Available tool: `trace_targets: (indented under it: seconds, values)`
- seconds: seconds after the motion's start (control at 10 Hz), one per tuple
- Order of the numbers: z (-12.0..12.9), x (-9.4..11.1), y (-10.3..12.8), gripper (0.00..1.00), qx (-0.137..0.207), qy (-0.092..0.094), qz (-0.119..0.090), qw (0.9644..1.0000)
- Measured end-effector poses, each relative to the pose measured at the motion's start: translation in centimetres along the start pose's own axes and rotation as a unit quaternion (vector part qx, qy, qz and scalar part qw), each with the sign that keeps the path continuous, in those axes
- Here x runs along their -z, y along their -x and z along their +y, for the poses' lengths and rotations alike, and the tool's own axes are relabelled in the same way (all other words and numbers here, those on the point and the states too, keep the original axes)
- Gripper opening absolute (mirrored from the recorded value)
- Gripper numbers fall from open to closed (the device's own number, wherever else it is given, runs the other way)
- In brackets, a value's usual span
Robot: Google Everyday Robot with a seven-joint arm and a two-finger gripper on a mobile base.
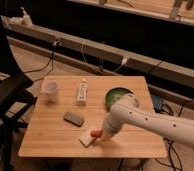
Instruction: Place the pepper on the white sponge
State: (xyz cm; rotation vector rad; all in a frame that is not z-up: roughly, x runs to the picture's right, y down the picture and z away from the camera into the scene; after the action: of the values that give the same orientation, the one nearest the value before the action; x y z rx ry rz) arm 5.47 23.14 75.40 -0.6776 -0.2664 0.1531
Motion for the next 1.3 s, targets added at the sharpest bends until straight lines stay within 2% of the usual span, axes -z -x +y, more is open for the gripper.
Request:
trace_targets:
  seconds: [0.1, 0.2, 0.3, 0.5, 0.7, 0.8, 1.0, 1.2, 1.3]
  values:
    - [0.0, -0.1, 0.0, 0.04, 0.001, 0.005, -0.011, 0.9999]
    - [0.1, -0.4, 0.8, 0.0, 0.007, 0.01, -0.025, 0.9996]
    - [0.0, -0.6, 1.6, 0.0, 0.01, 0.012, -0.032, 0.9994]
    - [0.2, -1.8, 5.2, 0.0, 0.029, 0.023, -0.057, 0.9977]
    - [0.2, -2.5, 6.9, 0.0, 0.038, 0.033, -0.071, 0.9962]
    - [0.3, -2.8, 7.5, 0.03, 0.045, 0.038, -0.075, 0.9954]
    - [0.3, -3.8, 8.6, 0.22, 0.06, 0.046, -0.068, 0.9948]
    - [0.1, -3.9, 8.7, 0.44, 0.06, 0.038, -0.051, 0.9962]
    - [0.1, -3.9, 8.6, 0.52, 0.06, 0.033, -0.044, 0.9967]
